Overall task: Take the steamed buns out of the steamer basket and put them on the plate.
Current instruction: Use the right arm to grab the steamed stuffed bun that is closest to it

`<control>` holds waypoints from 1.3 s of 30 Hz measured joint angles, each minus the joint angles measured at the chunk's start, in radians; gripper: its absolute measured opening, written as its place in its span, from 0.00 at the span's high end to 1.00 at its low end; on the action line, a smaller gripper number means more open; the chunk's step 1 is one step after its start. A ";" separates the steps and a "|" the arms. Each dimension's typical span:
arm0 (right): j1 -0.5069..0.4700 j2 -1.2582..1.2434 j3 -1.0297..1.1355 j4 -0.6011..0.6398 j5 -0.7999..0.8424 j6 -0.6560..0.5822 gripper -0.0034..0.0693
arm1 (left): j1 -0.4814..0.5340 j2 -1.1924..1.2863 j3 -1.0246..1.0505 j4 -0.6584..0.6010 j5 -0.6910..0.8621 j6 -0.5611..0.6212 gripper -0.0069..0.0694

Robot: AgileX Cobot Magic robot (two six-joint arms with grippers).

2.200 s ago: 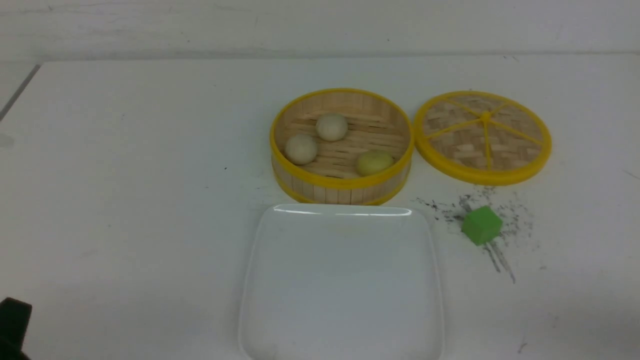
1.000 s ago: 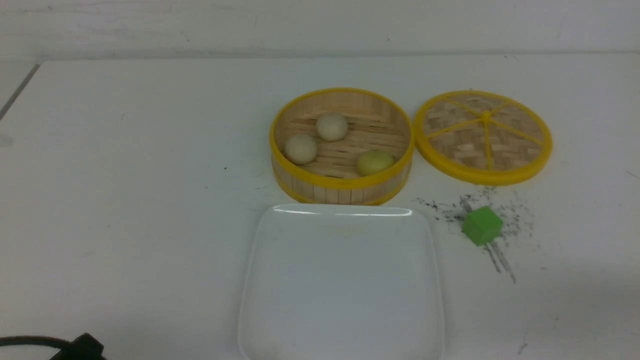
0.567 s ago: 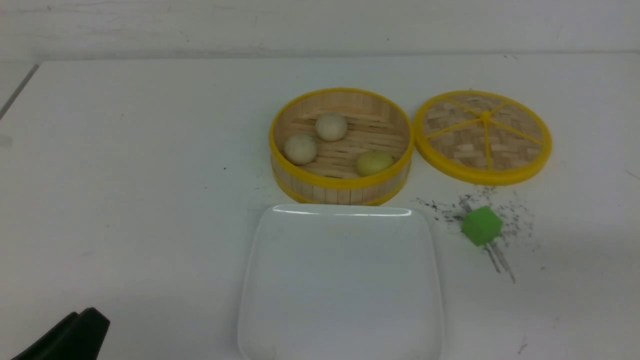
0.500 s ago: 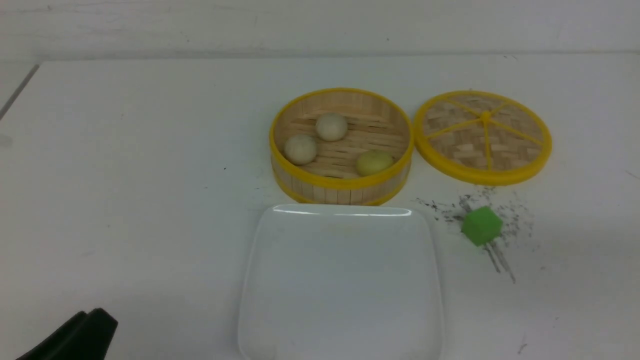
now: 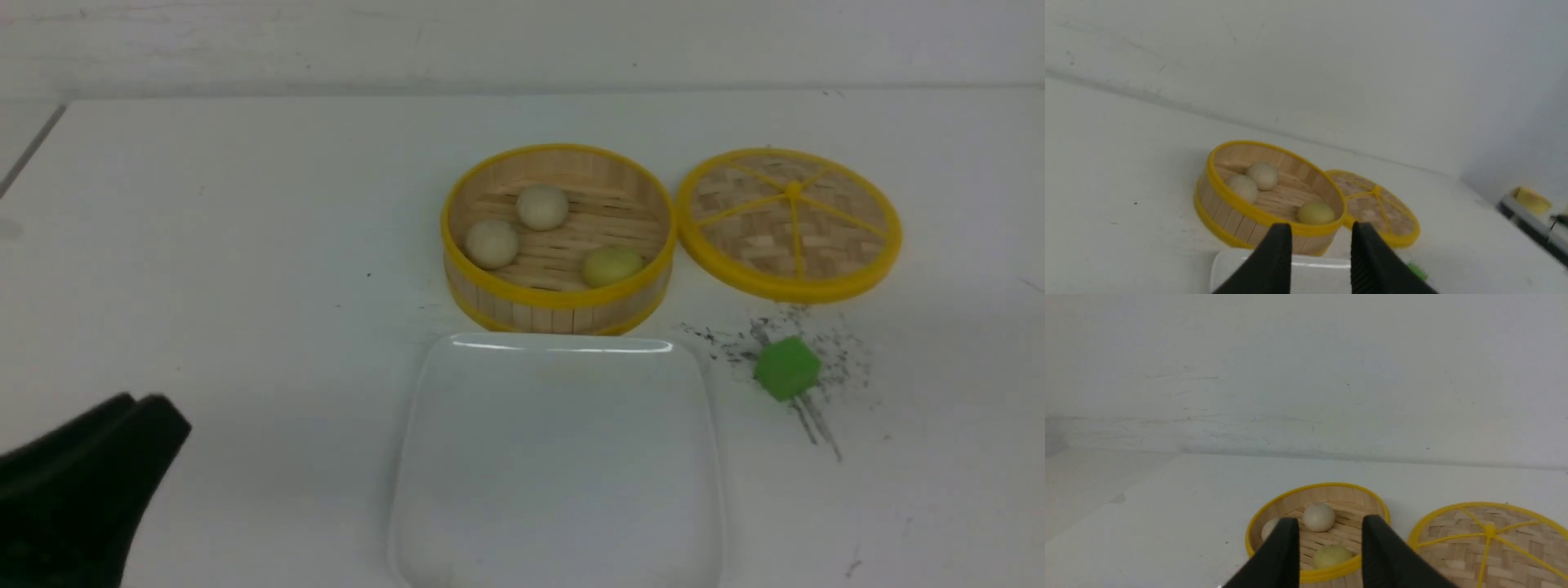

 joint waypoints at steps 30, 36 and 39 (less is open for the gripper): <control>0.000 0.834 -0.444 0.000 -0.319 -0.279 0.62 | 0.000 0.559 -0.350 0.260 0.249 0.136 0.59; 0.000 0.938 -0.502 0.000 -0.311 -0.404 0.62 | 0.000 0.559 -0.350 0.218 0.229 0.153 0.59; 0.000 0.994 -0.528 0.000 -0.301 -0.413 0.62 | 0.000 0.559 -0.350 0.178 0.215 0.157 0.59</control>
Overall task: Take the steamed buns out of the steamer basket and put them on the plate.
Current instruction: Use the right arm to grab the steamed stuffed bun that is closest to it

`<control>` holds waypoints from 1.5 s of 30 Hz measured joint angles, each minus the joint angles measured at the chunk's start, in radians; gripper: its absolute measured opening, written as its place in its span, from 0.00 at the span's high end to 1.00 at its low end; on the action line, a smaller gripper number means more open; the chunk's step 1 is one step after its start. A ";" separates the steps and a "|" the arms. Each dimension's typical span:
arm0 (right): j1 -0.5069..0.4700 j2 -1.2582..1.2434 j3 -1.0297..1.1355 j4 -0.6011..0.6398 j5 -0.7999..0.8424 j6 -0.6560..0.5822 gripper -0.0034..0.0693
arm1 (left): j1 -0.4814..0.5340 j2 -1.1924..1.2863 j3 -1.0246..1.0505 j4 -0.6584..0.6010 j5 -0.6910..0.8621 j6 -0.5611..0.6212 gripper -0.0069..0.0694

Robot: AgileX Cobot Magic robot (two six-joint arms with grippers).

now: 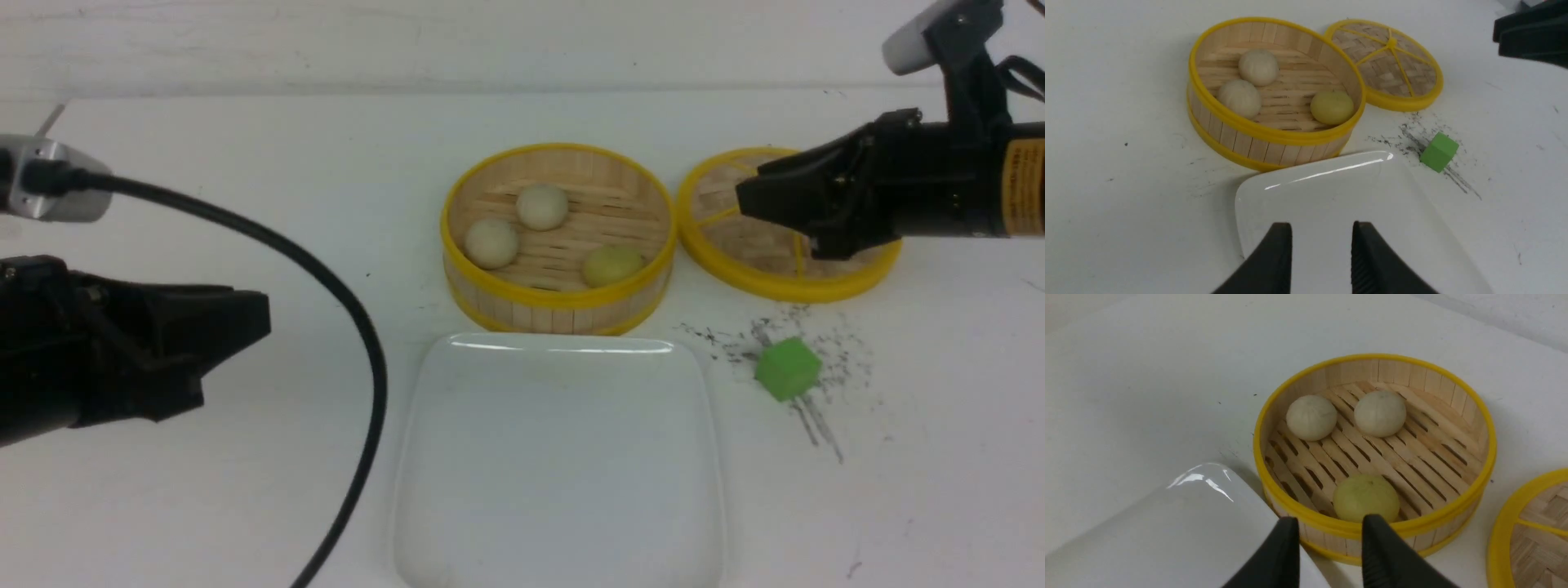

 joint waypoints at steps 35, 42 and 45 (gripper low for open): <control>0.000 0.076 -0.017 0.108 -0.351 0.632 0.62 | 0.000 0.007 0.000 -0.023 -0.147 0.026 0.59; 0.000 0.073 -0.017 0.103 -0.471 0.466 0.62 | 0.000 0.007 0.000 -0.023 -0.154 0.029 0.60; 0.000 0.060 -0.017 0.061 -0.473 0.301 0.62 | 0.000 0.007 0.000 -0.023 -0.158 0.030 0.60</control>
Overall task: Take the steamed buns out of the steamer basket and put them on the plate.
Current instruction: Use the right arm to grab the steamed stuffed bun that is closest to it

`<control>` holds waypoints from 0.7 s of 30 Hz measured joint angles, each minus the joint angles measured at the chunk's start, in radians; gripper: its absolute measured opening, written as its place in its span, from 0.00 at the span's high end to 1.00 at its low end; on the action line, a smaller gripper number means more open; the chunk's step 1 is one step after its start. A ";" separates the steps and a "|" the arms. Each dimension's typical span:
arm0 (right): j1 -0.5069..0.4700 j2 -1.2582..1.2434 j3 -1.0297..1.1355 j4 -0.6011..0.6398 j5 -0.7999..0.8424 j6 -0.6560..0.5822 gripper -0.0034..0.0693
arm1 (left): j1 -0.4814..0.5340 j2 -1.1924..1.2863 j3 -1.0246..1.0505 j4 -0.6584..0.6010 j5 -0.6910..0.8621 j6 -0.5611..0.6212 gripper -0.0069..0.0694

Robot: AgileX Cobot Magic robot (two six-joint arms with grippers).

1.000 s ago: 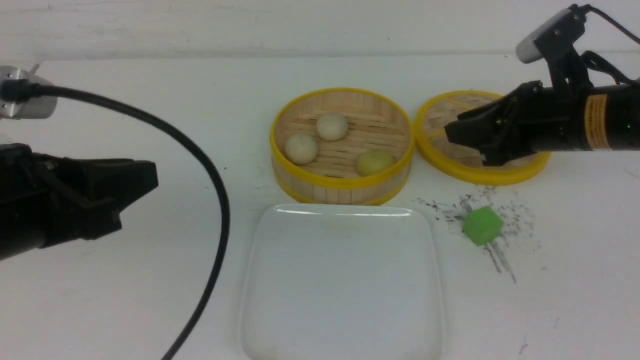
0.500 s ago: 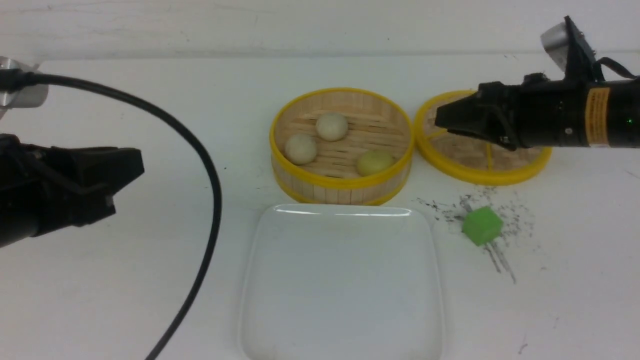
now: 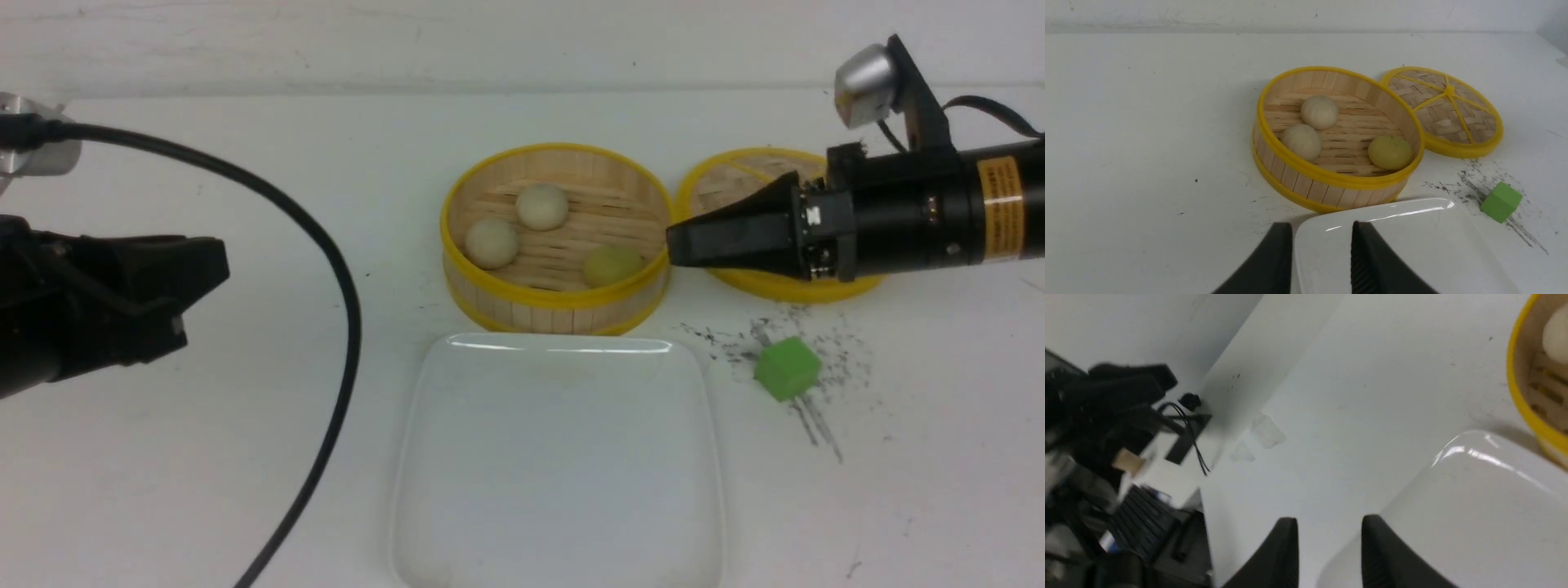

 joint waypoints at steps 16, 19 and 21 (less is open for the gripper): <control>-0.015 -0.054 0.039 -0.061 0.036 -0.428 0.62 | 0.000 0.000 0.000 -0.003 -0.021 0.025 0.60; -0.038 -0.054 0.066 -0.061 0.148 -0.434 0.62 | 0.000 0.000 0.000 -0.003 -0.021 0.028 0.60; -0.053 -0.054 0.081 -0.061 0.247 -0.457 0.62 | 0.000 0.000 0.000 -0.003 -0.022 0.040 0.60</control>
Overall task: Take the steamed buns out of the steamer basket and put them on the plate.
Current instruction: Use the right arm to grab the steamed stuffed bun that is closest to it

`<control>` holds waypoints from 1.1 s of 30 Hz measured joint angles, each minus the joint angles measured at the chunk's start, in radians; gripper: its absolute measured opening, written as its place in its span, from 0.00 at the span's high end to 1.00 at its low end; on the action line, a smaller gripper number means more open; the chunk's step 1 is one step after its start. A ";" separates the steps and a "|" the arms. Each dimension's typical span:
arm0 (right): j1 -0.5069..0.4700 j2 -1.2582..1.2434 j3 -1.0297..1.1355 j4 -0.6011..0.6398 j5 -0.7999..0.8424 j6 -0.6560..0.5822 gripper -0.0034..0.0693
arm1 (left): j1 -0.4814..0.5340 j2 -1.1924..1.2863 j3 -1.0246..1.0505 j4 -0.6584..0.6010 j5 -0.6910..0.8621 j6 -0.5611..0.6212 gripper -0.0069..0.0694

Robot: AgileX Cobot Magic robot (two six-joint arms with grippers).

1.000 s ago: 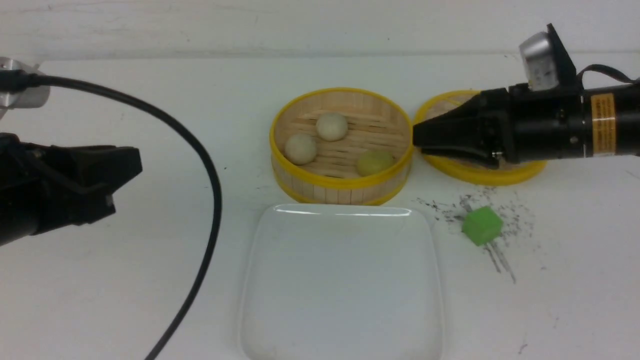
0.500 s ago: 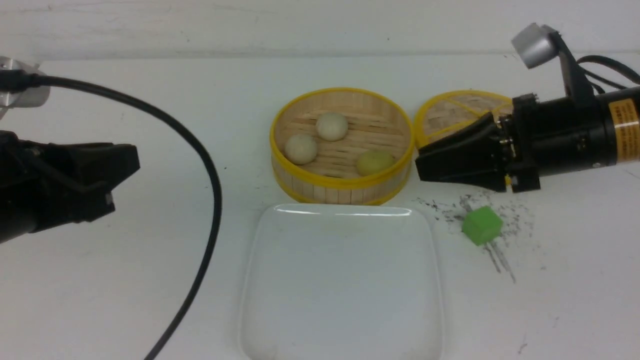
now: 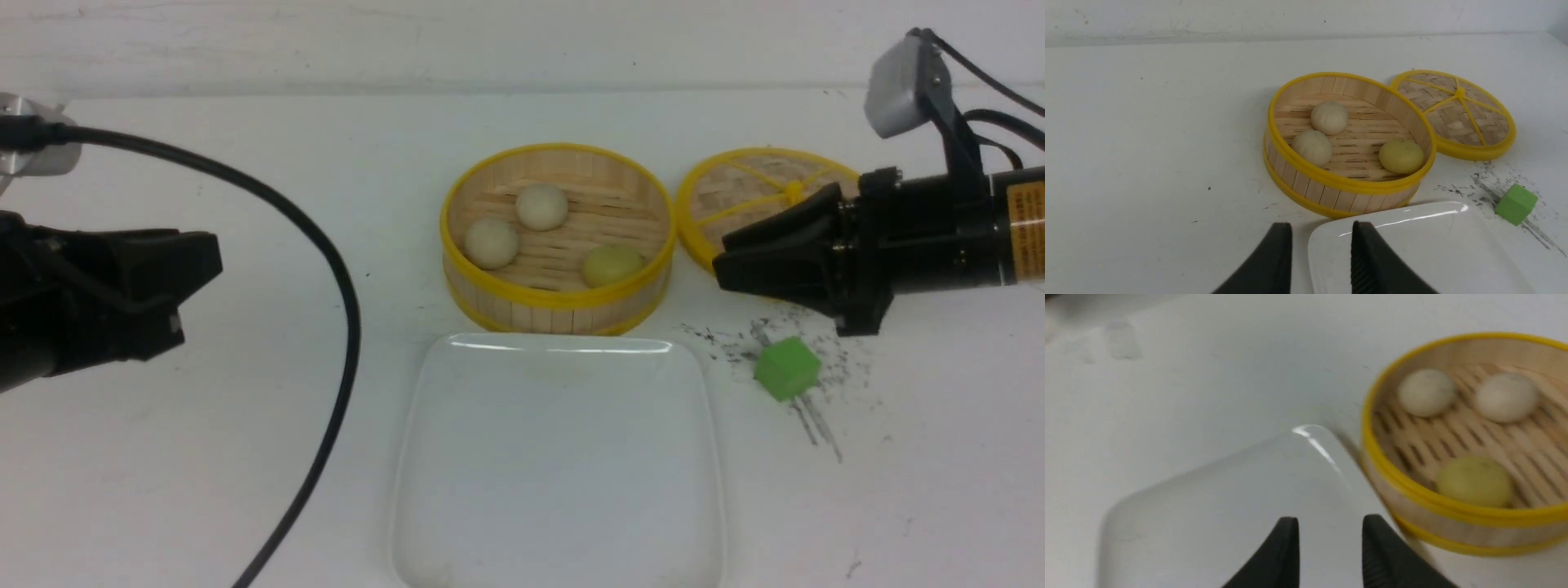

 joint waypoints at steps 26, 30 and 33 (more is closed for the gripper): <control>-0.007 0.000 0.034 0.418 0.213 0.220 0.62 | 0.000 0.000 0.000 -0.033 -0.030 0.031 0.59; -0.007 0.000 0.034 0.603 0.094 0.385 0.62 | 0.000 0.000 0.000 -0.054 -0.033 0.032 0.59; -0.007 0.000 0.034 0.718 0.035 0.428 0.62 | 0.000 0.000 0.000 -0.056 -0.034 0.035 0.59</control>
